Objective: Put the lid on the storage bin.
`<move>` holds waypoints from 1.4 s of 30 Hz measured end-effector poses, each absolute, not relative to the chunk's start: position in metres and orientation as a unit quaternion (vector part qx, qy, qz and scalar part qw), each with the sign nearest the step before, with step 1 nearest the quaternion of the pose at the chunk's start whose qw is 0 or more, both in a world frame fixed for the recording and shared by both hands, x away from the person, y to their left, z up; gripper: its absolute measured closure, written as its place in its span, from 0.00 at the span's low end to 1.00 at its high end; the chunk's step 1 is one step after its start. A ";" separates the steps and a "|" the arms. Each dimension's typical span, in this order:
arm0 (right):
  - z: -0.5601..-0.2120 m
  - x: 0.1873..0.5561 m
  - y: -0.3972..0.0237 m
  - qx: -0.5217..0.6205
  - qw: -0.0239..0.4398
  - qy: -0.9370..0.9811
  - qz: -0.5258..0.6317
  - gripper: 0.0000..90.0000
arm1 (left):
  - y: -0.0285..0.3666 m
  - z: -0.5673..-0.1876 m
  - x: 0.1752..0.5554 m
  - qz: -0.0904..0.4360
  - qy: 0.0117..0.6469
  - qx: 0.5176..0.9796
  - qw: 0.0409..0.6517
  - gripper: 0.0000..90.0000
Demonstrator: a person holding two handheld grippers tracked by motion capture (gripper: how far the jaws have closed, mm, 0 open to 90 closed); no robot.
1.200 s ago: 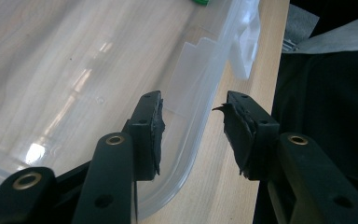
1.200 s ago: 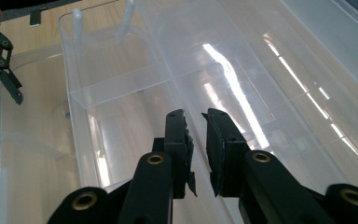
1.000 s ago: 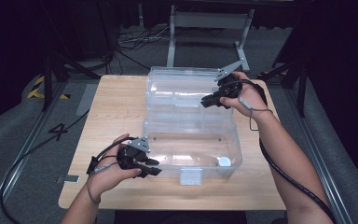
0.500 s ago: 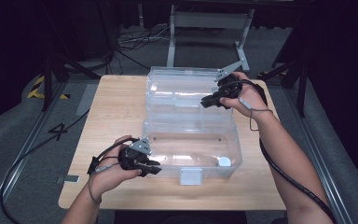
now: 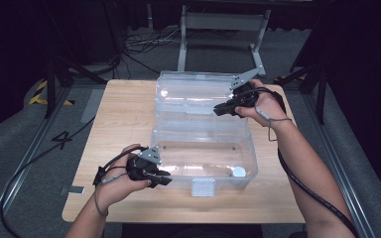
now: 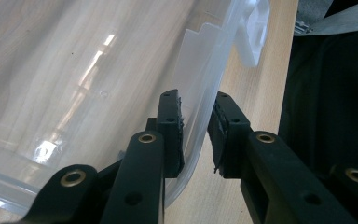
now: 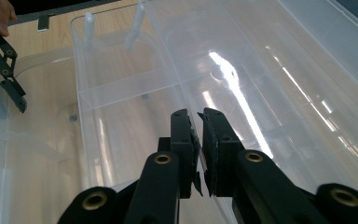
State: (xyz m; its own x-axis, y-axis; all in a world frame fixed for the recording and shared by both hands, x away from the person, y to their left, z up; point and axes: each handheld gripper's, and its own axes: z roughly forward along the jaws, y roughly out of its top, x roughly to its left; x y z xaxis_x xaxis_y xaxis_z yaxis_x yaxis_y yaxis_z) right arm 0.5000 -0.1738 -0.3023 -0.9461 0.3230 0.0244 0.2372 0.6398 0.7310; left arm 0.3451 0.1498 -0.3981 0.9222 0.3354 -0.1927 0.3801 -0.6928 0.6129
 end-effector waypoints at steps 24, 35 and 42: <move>-0.296 0.470 -0.175 0.123 0.074 0.904 0.403 0.94 | 0.150 -0.398 0.345 -0.034 0.195 0.920 0.340 0.84; -0.294 0.457 -0.176 0.113 0.071 0.906 0.403 0.95 | 0.149 -0.398 0.345 -0.033 0.198 0.919 0.340 0.84; -0.294 0.452 -0.177 0.110 0.070 0.906 0.402 0.96 | 0.149 -0.398 0.345 -0.034 0.198 0.919 0.340 0.84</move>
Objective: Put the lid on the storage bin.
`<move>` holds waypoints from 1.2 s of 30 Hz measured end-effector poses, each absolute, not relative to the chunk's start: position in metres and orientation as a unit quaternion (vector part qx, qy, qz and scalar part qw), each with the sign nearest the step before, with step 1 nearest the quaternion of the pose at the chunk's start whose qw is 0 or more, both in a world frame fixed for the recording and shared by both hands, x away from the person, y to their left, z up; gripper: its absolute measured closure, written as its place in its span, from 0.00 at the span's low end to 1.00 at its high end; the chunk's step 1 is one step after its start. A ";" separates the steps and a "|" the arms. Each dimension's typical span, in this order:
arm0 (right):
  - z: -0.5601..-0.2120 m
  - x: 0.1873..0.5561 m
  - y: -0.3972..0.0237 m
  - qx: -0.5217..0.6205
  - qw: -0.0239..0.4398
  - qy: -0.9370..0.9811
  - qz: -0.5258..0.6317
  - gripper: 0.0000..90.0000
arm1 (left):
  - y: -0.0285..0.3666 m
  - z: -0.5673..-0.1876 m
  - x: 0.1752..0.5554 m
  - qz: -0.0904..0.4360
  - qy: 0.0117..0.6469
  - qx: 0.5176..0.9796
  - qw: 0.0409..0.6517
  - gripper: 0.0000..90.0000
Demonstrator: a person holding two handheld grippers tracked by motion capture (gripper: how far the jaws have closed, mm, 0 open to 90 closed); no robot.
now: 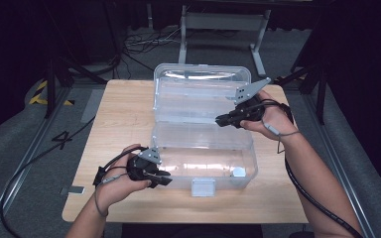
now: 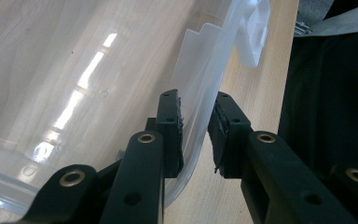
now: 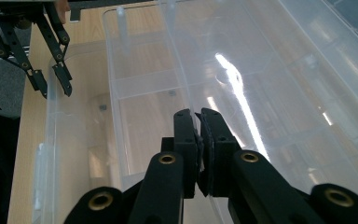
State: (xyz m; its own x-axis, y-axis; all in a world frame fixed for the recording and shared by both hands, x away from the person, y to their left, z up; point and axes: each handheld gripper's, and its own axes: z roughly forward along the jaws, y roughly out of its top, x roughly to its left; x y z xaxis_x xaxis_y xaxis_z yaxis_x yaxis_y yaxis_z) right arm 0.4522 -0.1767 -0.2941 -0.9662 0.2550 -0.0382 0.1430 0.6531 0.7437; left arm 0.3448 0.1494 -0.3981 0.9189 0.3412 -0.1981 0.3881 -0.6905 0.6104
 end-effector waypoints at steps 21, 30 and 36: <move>-0.296 0.434 -0.178 0.101 0.068 0.907 0.403 0.96 | 0.149 -0.399 0.345 -0.034 0.197 0.919 0.339 0.84; -0.296 0.428 -0.178 0.095 0.066 0.909 0.401 0.96 | 0.149 -0.399 0.345 -0.035 0.199 0.919 0.340 0.84; -0.297 0.425 -0.178 0.097 0.064 0.909 0.400 0.96 | 0.149 -0.400 0.346 -0.035 0.199 0.918 0.341 0.83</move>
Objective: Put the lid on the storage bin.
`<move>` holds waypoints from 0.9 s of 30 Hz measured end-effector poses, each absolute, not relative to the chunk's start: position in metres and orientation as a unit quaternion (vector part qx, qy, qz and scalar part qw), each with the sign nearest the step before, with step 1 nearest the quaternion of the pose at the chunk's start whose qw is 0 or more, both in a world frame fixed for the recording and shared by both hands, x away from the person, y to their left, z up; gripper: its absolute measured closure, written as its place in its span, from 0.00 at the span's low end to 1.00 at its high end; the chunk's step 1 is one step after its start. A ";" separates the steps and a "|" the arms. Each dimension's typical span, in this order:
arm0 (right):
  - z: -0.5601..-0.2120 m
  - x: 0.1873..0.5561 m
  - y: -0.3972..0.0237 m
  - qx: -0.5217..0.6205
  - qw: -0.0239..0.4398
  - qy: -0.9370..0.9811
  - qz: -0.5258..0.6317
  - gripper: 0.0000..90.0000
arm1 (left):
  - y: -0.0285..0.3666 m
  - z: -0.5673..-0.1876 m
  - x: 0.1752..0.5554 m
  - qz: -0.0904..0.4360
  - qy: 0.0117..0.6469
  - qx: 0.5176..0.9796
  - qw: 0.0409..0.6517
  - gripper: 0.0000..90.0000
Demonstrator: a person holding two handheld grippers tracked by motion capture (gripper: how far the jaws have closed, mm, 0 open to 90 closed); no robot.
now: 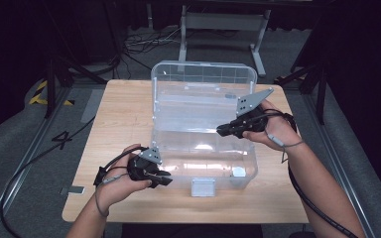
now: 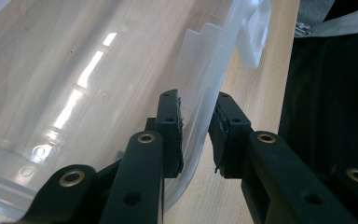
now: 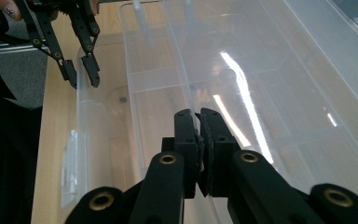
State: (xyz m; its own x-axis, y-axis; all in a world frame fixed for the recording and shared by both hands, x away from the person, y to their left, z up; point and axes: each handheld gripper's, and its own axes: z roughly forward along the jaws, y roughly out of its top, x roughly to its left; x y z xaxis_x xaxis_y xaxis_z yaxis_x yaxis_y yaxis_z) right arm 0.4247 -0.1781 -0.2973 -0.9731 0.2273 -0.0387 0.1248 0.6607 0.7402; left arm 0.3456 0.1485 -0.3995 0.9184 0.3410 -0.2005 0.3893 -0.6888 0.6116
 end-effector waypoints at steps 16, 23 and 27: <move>-0.300 0.415 -0.179 0.102 0.066 0.909 0.399 0.95 | 0.149 -0.400 0.346 -0.040 0.202 0.917 0.342 0.83; -0.300 0.412 -0.178 0.103 0.070 0.910 0.396 0.95 | 0.148 -0.400 0.346 -0.040 0.202 0.917 0.343 0.83; -0.301 0.409 -0.178 0.103 0.073 0.910 0.395 0.95 | 0.148 -0.400 0.346 -0.041 0.203 0.916 0.343 0.83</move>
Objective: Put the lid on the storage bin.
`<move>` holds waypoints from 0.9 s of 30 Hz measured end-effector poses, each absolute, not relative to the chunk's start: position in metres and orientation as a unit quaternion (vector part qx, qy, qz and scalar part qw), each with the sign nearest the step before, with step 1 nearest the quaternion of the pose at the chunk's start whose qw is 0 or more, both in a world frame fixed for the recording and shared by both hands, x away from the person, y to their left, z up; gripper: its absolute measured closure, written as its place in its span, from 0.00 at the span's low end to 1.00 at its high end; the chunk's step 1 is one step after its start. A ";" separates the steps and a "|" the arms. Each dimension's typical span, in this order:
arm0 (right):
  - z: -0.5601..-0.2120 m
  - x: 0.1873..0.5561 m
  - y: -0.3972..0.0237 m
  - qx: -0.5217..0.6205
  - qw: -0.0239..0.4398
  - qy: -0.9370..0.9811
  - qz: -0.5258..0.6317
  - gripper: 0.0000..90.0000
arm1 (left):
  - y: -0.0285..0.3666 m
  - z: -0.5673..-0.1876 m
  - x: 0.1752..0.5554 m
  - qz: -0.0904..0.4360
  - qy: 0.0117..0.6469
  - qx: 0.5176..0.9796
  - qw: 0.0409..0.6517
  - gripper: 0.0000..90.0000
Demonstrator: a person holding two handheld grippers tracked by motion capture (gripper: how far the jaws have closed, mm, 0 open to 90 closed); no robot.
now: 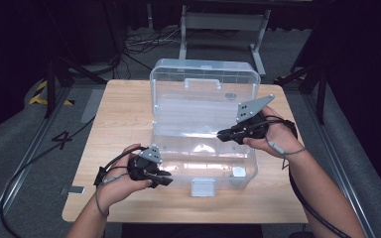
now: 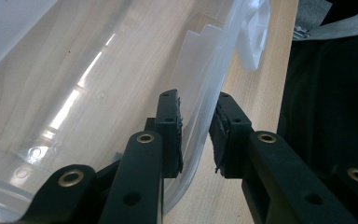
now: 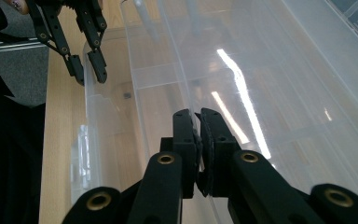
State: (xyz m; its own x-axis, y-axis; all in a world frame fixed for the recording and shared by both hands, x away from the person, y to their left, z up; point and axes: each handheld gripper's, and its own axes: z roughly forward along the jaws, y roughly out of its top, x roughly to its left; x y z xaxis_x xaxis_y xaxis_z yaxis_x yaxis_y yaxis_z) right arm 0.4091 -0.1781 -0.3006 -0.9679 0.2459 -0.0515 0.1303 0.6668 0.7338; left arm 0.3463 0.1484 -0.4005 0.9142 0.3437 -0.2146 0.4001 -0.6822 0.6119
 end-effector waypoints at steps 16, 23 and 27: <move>-0.303 0.401 -0.177 0.098 0.071 0.913 0.389 0.95 | 0.149 -0.402 0.347 -0.045 0.207 0.913 0.349 0.83; -0.305 0.398 -0.177 0.094 0.072 0.915 0.387 0.95 | 0.149 -0.402 0.347 -0.044 0.207 0.913 0.349 0.83; -0.305 0.397 -0.177 0.093 0.070 0.915 0.387 0.95 | 0.148 -0.402 0.347 -0.044 0.207 0.913 0.349 0.83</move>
